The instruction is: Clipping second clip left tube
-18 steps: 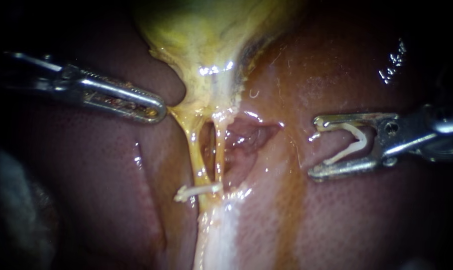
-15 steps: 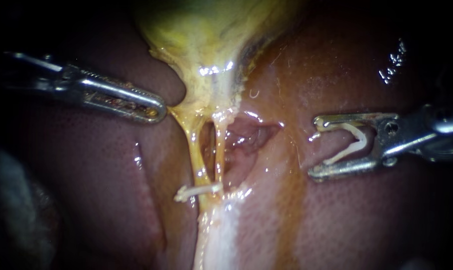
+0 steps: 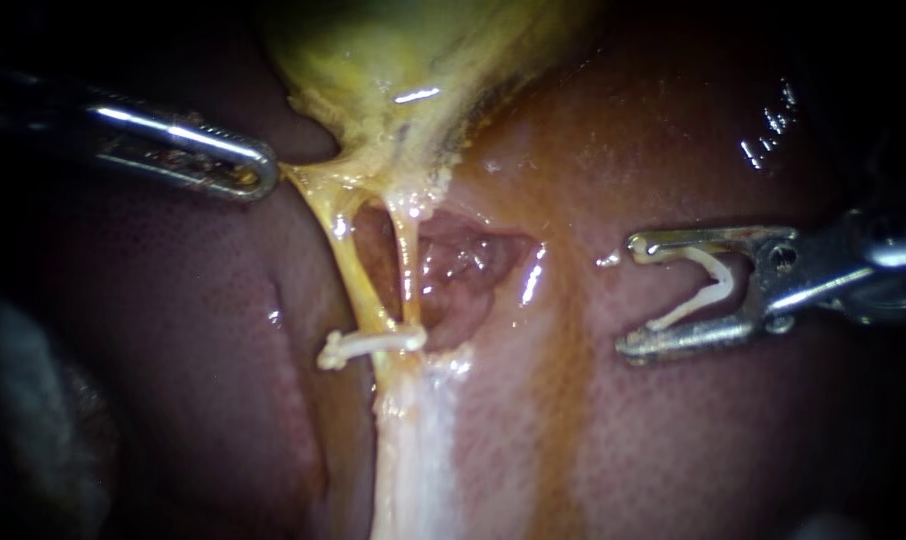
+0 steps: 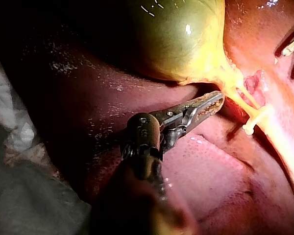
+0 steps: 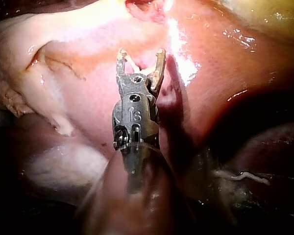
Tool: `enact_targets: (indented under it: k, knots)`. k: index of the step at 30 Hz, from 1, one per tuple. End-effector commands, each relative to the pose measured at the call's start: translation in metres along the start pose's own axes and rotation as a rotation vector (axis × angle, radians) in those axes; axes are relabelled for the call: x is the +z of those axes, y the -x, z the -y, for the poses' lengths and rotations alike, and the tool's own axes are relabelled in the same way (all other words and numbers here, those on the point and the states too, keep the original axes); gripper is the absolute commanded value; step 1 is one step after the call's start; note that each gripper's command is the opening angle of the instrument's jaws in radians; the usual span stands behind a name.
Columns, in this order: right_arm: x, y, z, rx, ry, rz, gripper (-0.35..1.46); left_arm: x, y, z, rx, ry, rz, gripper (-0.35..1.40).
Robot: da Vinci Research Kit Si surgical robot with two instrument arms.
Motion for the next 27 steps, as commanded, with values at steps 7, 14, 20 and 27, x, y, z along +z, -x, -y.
enact_targets:
  k: [7,14,20,27]
  knots:
    - [0.0024,-0.0024,0.0009,0.010,-0.073,-0.027,0.50,0.0005,0.0001,-0.0002,0.000,-0.005,-0.003,-0.35]
    - [0.0064,-0.0055,0.0023,0.051,-0.149,-0.047,0.49,0.0009,0.0001,-0.0006,-0.002,-0.011,-0.006,-0.35]
    - [0.0090,-0.0076,0.0024,0.109,-0.234,-0.106,0.48,0.0011,0.0001,-0.0007,-0.002,-0.010,-0.005,-0.35]
    - [0.0118,-0.0087,0.0019,0.163,-0.273,-0.129,0.46,0.0012,0.0001,-0.0008,-0.002,-0.008,-0.004,-0.35]
